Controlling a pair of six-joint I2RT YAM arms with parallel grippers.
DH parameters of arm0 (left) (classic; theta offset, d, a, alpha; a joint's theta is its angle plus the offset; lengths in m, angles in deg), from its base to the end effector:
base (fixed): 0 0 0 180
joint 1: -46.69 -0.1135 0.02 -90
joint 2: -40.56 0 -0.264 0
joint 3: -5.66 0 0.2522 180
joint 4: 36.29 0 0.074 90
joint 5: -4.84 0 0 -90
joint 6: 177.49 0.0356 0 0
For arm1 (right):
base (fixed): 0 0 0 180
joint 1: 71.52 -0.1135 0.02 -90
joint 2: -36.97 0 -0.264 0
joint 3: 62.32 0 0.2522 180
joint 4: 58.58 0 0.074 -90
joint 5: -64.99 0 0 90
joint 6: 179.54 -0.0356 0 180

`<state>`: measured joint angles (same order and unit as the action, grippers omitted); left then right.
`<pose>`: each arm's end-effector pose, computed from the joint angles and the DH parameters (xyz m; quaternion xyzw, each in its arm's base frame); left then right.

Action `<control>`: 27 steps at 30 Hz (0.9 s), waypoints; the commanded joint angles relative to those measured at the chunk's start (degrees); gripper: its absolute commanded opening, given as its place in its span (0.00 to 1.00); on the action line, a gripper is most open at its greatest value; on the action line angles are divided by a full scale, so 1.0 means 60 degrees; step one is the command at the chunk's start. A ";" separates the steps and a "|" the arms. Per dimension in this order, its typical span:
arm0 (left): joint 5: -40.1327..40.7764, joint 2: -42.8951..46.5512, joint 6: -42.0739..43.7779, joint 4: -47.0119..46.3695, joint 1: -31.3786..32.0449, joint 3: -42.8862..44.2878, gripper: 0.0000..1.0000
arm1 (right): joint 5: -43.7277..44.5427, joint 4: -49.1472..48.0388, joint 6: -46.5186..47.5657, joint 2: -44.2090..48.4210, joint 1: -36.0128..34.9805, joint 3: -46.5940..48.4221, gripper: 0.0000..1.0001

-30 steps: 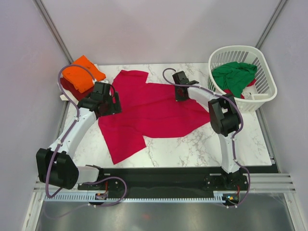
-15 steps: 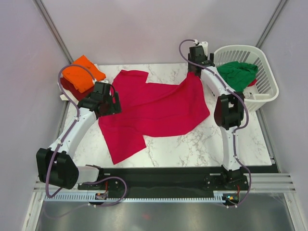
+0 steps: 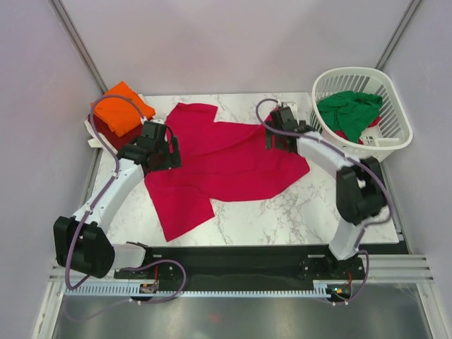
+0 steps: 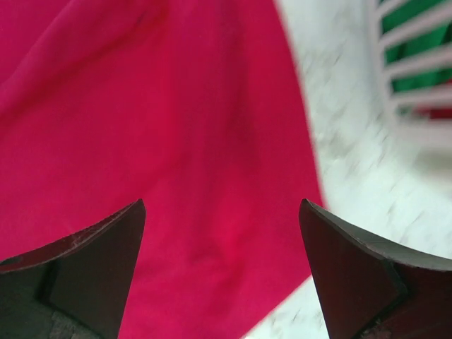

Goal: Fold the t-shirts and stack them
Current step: Flatten the tshirt out

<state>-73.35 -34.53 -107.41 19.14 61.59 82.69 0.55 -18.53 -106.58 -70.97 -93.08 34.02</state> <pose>0.2617 -0.0621 0.2897 -0.0736 0.9423 0.0000 0.3265 0.3909 0.1379 0.2307 0.0363 0.9233 -0.0913 0.3714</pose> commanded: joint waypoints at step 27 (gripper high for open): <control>-0.0885 0.3814 -0.1308 0.0877 0.1619 -0.2063 0.88 | -0.2399 -0.4629 -0.2610 0.4529 -0.0112 -0.8052 0.61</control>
<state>-80.23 -13.05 -115.65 24.74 71.21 70.01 -12.32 -40.54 -122.60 -43.15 -93.84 -14.70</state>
